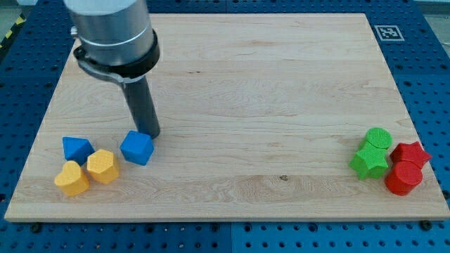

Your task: Push the blue cube into the yellow hexagon

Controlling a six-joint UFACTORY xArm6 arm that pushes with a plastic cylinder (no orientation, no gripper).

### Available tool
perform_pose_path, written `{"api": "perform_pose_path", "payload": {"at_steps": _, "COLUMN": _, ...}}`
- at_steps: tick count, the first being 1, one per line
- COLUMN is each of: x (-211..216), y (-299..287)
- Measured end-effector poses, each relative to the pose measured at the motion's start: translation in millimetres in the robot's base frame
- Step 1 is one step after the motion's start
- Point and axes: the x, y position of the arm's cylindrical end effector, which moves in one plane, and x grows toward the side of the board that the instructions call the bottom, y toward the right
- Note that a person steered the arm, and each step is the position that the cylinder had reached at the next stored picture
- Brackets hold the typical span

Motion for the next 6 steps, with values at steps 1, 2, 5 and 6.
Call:
{"api": "perform_pose_path", "payload": {"at_steps": 1, "x": 0.5, "y": 10.2}}
{"api": "perform_pose_path", "payload": {"at_steps": 2, "x": 10.2, "y": 26.5}}
{"api": "perform_pose_path", "payload": {"at_steps": 5, "x": 27.7, "y": 1.5}}
{"api": "perform_pose_path", "payload": {"at_steps": 6, "x": 27.7, "y": -18.7}}
